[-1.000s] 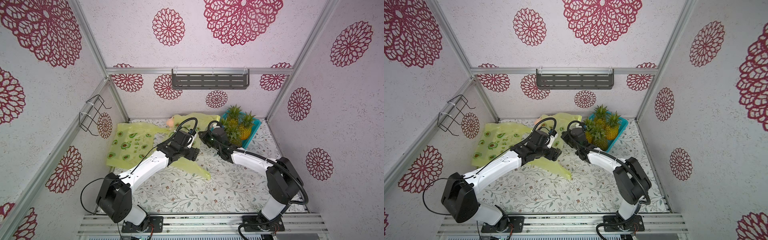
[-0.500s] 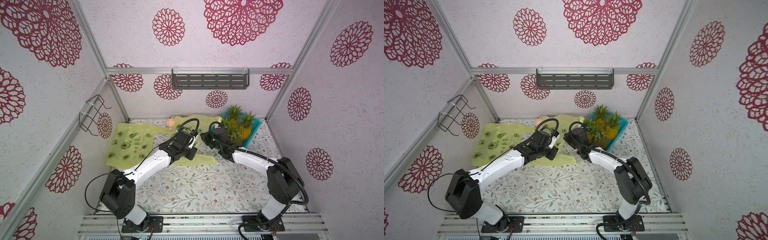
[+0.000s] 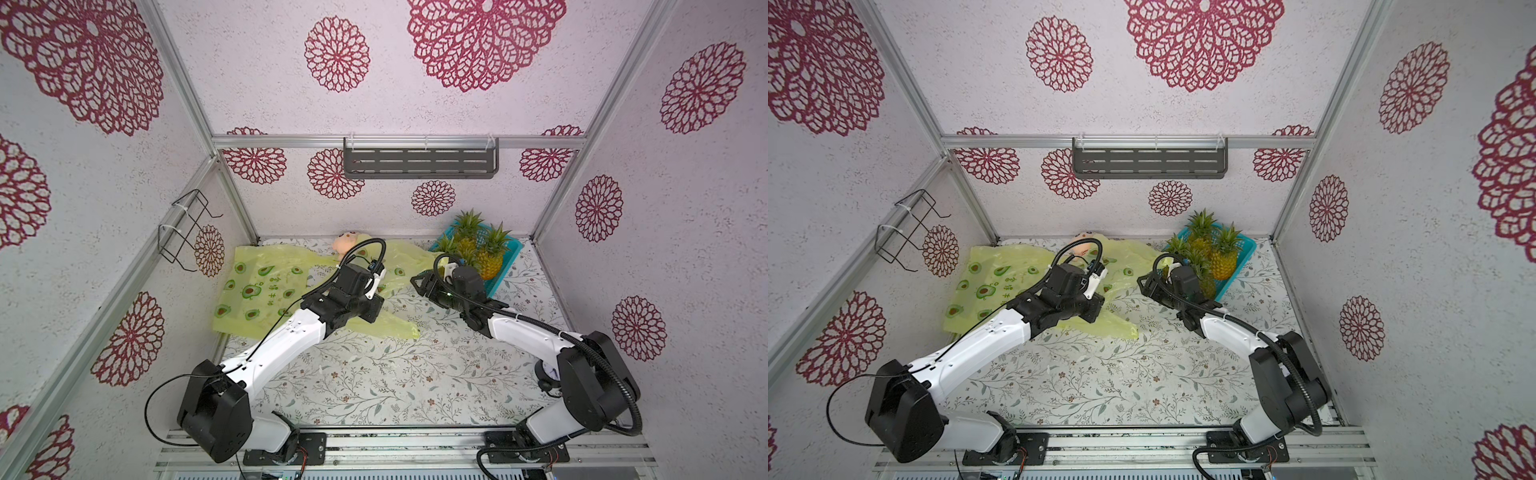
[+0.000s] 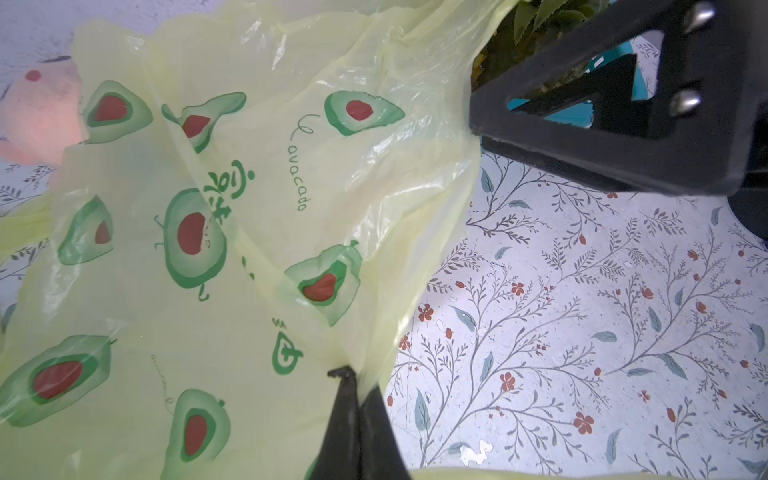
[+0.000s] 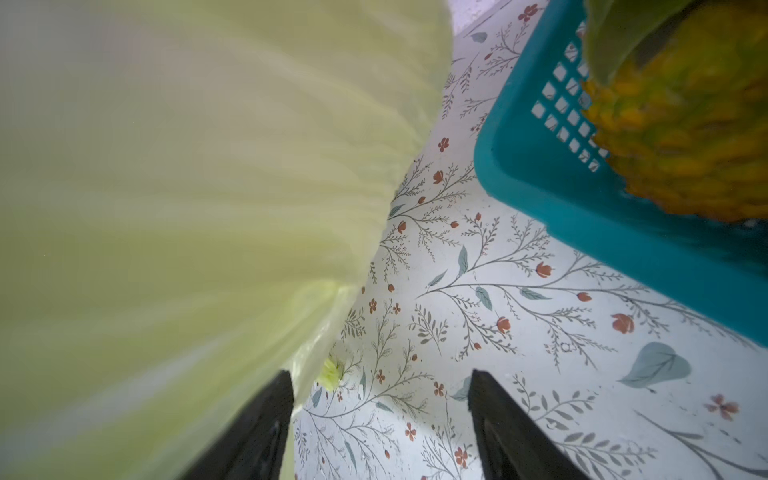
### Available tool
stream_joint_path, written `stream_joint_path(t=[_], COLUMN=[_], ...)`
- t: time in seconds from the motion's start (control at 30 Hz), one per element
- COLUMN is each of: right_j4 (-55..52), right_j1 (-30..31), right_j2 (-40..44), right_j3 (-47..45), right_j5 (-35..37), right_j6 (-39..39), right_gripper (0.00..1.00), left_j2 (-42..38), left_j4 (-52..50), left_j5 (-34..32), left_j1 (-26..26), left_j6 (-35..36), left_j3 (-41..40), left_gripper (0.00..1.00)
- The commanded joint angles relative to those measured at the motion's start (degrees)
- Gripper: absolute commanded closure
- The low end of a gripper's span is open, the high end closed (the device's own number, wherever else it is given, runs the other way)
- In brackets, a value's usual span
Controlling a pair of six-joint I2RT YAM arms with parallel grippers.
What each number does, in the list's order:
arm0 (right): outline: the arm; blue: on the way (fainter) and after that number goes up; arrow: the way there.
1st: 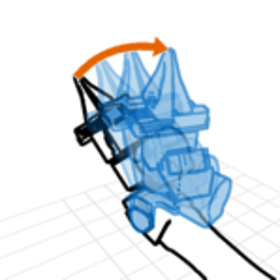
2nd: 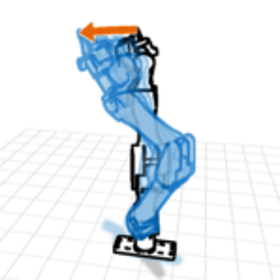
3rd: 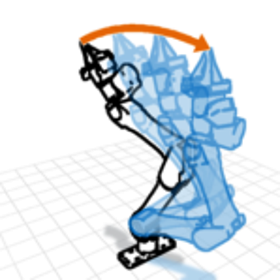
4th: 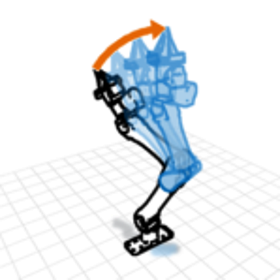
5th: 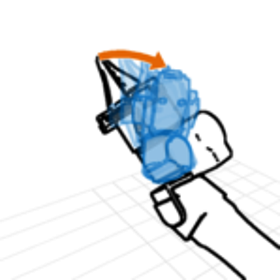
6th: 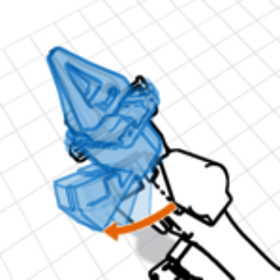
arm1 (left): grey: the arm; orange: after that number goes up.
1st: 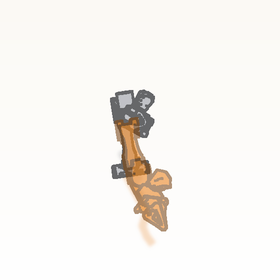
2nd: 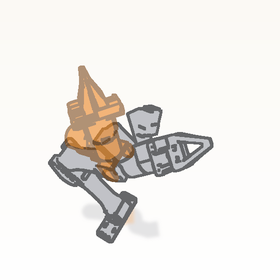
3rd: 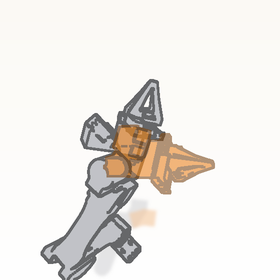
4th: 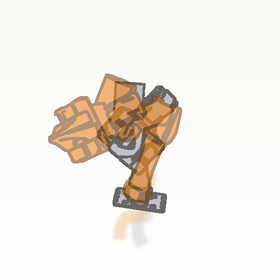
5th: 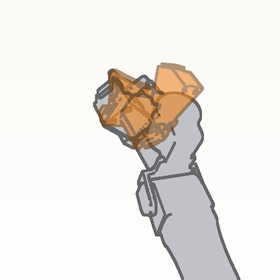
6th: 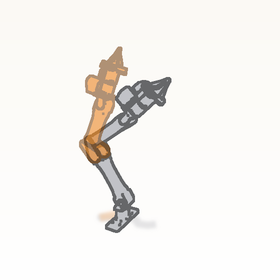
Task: Place the pineapple into a plastic bag & tie a knot
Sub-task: Adjust the plastic bag at the center of the board.
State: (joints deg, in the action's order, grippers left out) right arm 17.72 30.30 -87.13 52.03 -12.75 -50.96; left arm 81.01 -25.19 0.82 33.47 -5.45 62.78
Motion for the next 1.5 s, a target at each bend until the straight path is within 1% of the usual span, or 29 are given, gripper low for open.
stream_joint_path(t=[0.0,0.13,0.27,0.37,0.43,0.53,0.6,0.73,0.77,0.83,0.9,0.93,0.97,1.0,1.1,1.13,1.17,1.2,1.23,1.33,1.47], right_j4=[5.14,3.42,0.31,-0.71,-2.99,-8.78,-12.24,-14.20,-13.91,-13.38,-12.88,-12.80,-12.52,-12.08,-11.24,-11.21,-11.23,-11.17,-11.06,-10.44,-10.00], right_j1=[-0.57,-0.95,-0.93,-0.95,-1.03,-1.45,-1.78,-2.00,-2.00,-2.00,-1.92,-1.83,-1.72,-1.57,-0.96,-0.61,-0.33,-0.10,0.15,1.05,1.58], right_j2=[3.64,7.54,11.26,12.89,12.76,11.28,10.28,9.37,9.12,8.42,7.32,6.87,6.57,6.45,6.70,6.87,6.89,6.89,6.80,6.10,5.13], right_j3=[-0.67,-1.40,-2.24,-2.42,-1.33,1.26,2.46,3.79,4.31,5.74,7.68,8.54,9.22,9.69,10.99,11.52,12.04,12.50,12.88,14.27,15.65], right_j5=[-3.64,1.89,7.88,9.44,10.67,13.05,15.04,18.43,18.53,17.53,15.37,14.01,12.91,11.59,9.50,9.22,9.13,8.90,8.74,8.30,7.90], right_j6=[3.23,4.99,7.35,8.74,8.54,6.04,4.01,2.27,2.34,2.93,4.09,4.28,4.36,4.25,3.90,3.70,3.42,2.79,2.19,0.83,-0.36], right_gripper=[0.29,0.28,0.24,0.20,0.20,0.24,0.29,0.36,0.40,0.57,0.89,0.97,1.00,1.00,1.00,1.00,1.00,1.00,1.00,1.00,1.00], left_j2=[-0.77,-0.30,0.88,1.51,1.69,1.52,1.04,-0.52,-0.95,-1.89,-3.08,-3.71,-4.24,-4.91,-6.75,-7.21,-7.50,-7.70,-7.54,-5.70,-0.82], left_j4=[-0.60,-1.04,-2.30,-2.73,-2.68,-2.91,-3.17,-3.80,-3.87,-4.16,-4.03,-4.00,-3.91,-3.72,-2.58,-1.84,-0.84,0.86,2.20,5.99,7.06], left_j5=[0.90,1.53,1.70,2.06,2.38,2.37,2.31,3.24,3.84,5.33,5.93,6.11,6.12,6.29,7.08,7.20,7.10,7.36,7.30,8.14,4.55], left_j1=[-0.65,-0.69,-0.78,-0.78,-0.78,-0.86,-0.97,-1.09,-1.13,-1.18,-1.43,-1.57,-1.81,-2.07,-2.57,-2.61,-2.59,-2.61,-2.56,-2.45,-1.90], left_j6=[1.83,2.05,2.47,2.67,2.65,2.89,2.95,3.34,3.52,3.87,4.00,3.76,3.46,3.06,1.71,0.98,0.25,-0.65,-1.46,-4.49,-5.64], left_j3=[-0.60,-0.51,0.10,0.32,0.39,0.28,0.03,-1.44,-1.94,-2.89,-4.00,-4.37,-4.59,-4.75,-5.02,-5.04,-5.20,-5.38,-5.39,-4.27,-1.52], left_gripper=[1.00,1.00,1.00,1.00,1.00,1.00,1.00,1.00,1.00,1.00,1.00,0.96,0.91,0.87,0.66,0.52,0.39,0.30,0.25,0.20,0.21])
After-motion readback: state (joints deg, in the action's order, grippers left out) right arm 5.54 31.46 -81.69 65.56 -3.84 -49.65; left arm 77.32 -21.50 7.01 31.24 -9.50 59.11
